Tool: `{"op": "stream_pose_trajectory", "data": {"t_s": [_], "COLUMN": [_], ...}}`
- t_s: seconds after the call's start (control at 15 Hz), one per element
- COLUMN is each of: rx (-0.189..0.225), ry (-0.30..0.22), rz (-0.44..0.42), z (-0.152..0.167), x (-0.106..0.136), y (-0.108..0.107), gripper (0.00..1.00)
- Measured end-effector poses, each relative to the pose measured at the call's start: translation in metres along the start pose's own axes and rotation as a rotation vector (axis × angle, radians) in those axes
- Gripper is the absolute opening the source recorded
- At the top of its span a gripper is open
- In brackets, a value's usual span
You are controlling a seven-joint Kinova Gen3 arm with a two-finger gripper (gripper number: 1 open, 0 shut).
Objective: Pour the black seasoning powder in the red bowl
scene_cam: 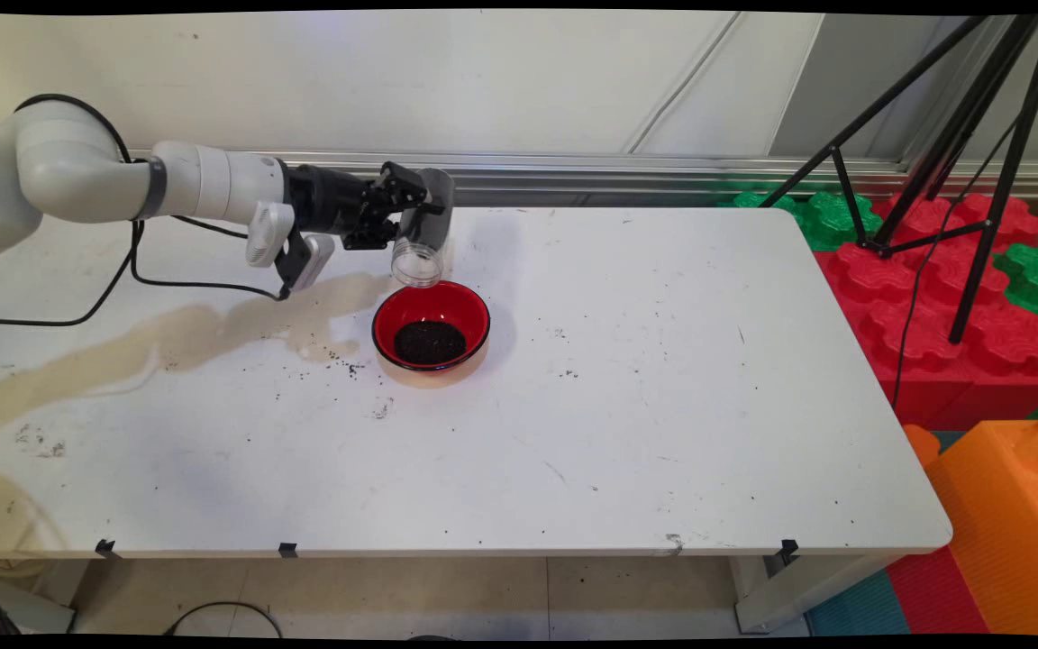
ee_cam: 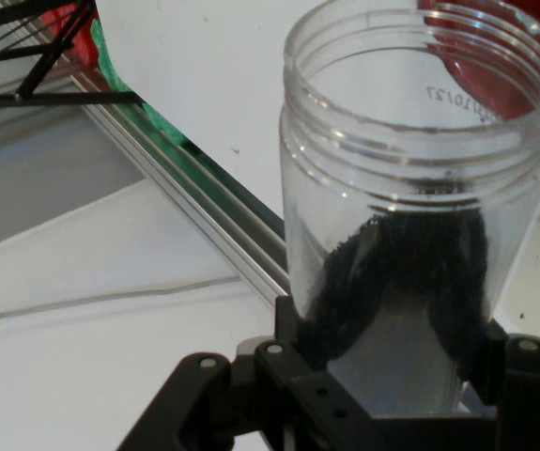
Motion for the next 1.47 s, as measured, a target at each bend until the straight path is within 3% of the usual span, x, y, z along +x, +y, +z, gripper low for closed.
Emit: {"op": "stream_pose_trajectory", "data": {"t_s": [1.47], "rx": [0.048], "ry": [-0.041], "rz": [0.309], "z": [0.0074], "x": [0.0102], "y": [-0.0012], "gripper": [0.00]}}
